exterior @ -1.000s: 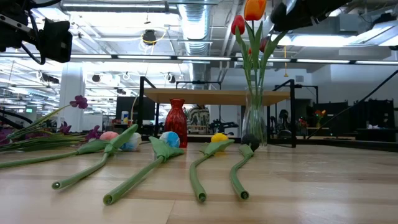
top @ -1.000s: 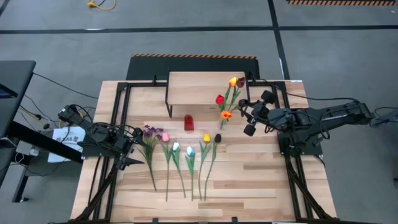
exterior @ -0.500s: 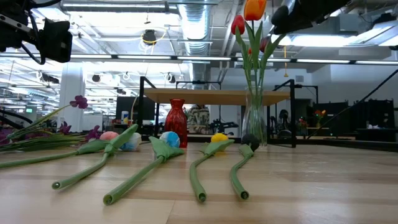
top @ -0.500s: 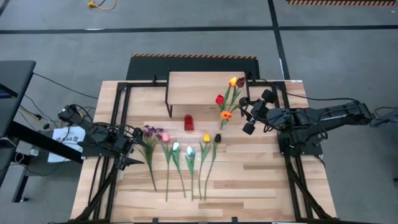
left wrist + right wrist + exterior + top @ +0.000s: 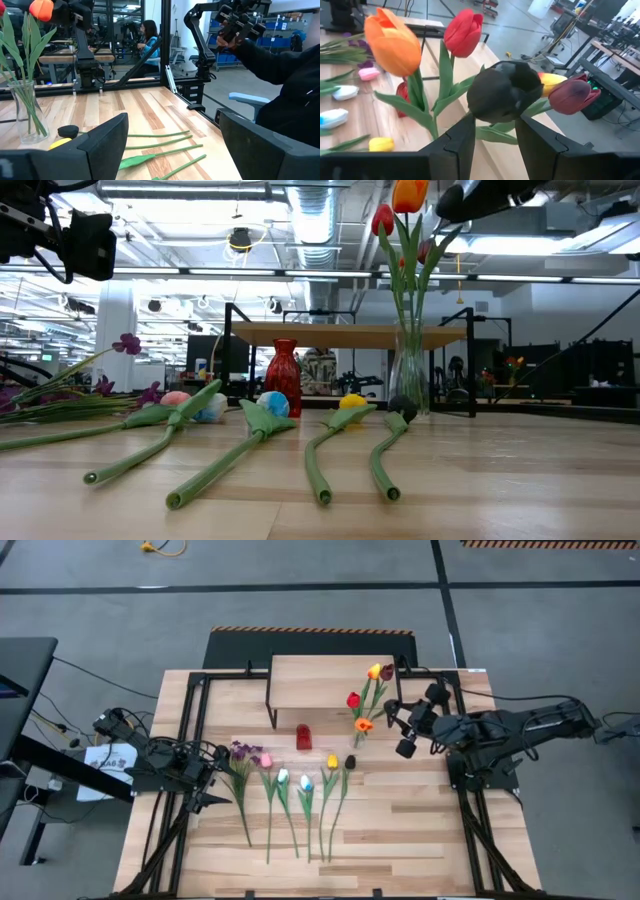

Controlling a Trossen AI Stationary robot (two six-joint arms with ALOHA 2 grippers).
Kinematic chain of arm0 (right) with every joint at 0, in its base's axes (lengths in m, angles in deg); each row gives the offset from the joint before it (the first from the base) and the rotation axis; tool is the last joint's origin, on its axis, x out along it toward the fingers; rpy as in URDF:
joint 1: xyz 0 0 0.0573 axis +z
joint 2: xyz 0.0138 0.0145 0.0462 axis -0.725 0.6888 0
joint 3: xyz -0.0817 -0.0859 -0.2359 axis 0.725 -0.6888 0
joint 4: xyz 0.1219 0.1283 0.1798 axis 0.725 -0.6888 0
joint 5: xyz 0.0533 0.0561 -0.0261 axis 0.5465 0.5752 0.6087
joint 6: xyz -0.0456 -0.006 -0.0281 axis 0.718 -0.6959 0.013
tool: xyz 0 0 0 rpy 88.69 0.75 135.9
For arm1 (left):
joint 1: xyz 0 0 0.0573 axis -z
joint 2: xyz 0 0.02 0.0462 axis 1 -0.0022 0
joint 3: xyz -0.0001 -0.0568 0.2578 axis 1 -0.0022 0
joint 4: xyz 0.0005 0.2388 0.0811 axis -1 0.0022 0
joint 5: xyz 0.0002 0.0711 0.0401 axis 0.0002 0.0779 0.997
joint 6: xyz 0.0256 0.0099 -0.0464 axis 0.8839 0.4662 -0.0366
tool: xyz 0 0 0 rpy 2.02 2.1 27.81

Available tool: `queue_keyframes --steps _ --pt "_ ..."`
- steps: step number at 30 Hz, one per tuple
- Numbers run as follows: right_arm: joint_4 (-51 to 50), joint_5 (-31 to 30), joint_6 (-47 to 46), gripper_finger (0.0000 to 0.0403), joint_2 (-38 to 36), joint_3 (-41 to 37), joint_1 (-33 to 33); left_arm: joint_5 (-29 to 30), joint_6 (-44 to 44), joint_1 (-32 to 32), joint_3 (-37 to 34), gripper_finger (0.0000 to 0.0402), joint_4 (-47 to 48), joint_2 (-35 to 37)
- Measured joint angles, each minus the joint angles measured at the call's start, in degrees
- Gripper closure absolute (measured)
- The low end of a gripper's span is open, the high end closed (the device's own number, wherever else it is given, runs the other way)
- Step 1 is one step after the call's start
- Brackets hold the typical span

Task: Pick and place flowers into a vace then onto a shelf
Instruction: Put the right black flower into the transparent vase

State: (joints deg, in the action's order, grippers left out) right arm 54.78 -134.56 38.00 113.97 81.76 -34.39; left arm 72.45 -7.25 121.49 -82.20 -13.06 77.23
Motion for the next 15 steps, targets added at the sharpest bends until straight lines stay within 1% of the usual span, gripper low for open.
queue_keyframes --steps 8,15 --pt "-8.7 0.4 -2.1 0.0269 0.0 2.0 2.1 0.0 0.0 0.0 0.0 0.0099 0.0 0.0" --pt "-12.2 0.4 -3.4 0.0269 0.0 3.8 3.4 0.0 0.0 0.0 0.0 0.0099 0.0 0.0"
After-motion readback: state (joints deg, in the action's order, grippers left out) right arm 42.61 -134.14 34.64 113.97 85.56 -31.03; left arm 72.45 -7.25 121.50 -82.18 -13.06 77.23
